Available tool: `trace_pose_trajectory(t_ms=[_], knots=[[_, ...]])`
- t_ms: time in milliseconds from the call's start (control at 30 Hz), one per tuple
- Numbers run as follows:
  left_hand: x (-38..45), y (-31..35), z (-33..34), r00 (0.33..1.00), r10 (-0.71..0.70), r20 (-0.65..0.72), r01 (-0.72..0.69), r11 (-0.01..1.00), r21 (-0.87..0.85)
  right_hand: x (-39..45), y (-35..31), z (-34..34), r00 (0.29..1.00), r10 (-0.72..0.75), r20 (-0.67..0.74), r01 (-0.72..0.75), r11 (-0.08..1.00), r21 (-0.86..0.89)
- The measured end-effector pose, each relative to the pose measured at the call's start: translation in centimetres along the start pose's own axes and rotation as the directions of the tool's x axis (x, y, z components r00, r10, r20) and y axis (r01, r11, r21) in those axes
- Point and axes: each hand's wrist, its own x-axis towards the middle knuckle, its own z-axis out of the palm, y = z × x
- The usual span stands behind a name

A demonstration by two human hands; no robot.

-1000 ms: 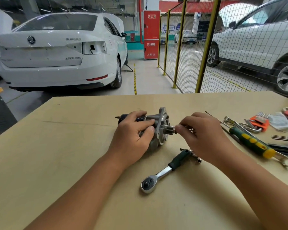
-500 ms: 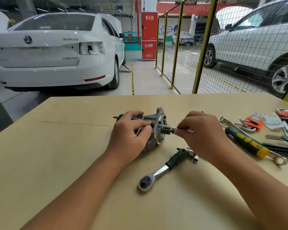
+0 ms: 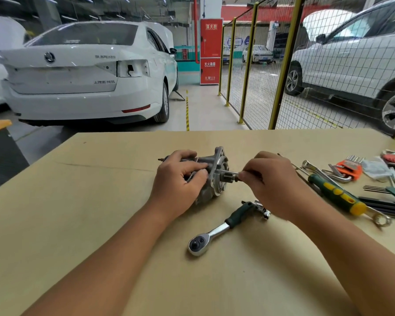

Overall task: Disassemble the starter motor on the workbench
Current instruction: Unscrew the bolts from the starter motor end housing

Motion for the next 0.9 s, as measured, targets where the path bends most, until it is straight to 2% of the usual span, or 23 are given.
trace_pose_trajectory(t_ms=[233,567,700,900], knots=[[0.1,-0.2,0.1,1.0,0.014,-0.026,-0.014,1.0,0.013,0.0,-0.2,0.3,0.999,0.002,-0.053,-0.009,0.992,-0.127],[0.2,-0.5,0.1,0.997,0.072,-0.033,-0.071,0.997,0.033,0.3,0.3,1.0,0.998,0.032,-0.054,-0.028,0.997,0.072],[0.2,-0.2,0.1,0.997,0.072,-0.014,-0.071,0.997,0.044,0.4,0.4,1.2,0.999,0.049,-0.012,-0.048,0.996,0.074],[0.1,-0.4,0.0,0.997,0.072,-0.002,-0.072,0.997,0.041,0.1,-0.1,1.0,0.997,0.021,-0.074,-0.021,1.0,0.011]])
